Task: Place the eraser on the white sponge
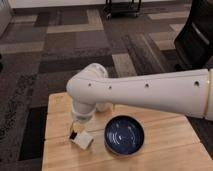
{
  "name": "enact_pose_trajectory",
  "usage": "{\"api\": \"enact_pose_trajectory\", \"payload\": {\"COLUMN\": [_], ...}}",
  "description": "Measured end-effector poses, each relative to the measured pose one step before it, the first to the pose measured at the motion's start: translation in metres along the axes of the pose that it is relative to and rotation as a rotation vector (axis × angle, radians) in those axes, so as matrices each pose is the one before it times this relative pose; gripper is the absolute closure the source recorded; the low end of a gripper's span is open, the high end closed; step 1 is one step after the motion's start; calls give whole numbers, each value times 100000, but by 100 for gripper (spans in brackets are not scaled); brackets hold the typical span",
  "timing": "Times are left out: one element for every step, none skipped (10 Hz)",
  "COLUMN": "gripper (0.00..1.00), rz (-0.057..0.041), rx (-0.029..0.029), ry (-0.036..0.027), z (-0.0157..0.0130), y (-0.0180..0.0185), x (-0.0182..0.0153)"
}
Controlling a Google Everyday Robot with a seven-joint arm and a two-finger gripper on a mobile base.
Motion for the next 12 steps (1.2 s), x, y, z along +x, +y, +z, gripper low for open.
{"api": "enact_pose_trajectory", "payload": {"gripper": [100,100,100,100,100,100,100,100,100,100,100,100], "rz": [-120,-452,-62,101,255,143,128,-37,133,-301,-751,-719], "rx": [-200,-234,-15,44,489,628,623,409,468,283,40,14], "ry": [-237,-955,-1951,-1754,-2475,-1723,-1164,-808,-1637,-1083,-934,-948], "z": [132,277,344,369,443,405,496,420,912,583,585,435], "y": [106,156,0,-79,-244,-307,-314,-181,-266,-123,-6,35], "x": [63,-86,-186,-223,-271,-137,77,89,48,-68,-118,-189]}}
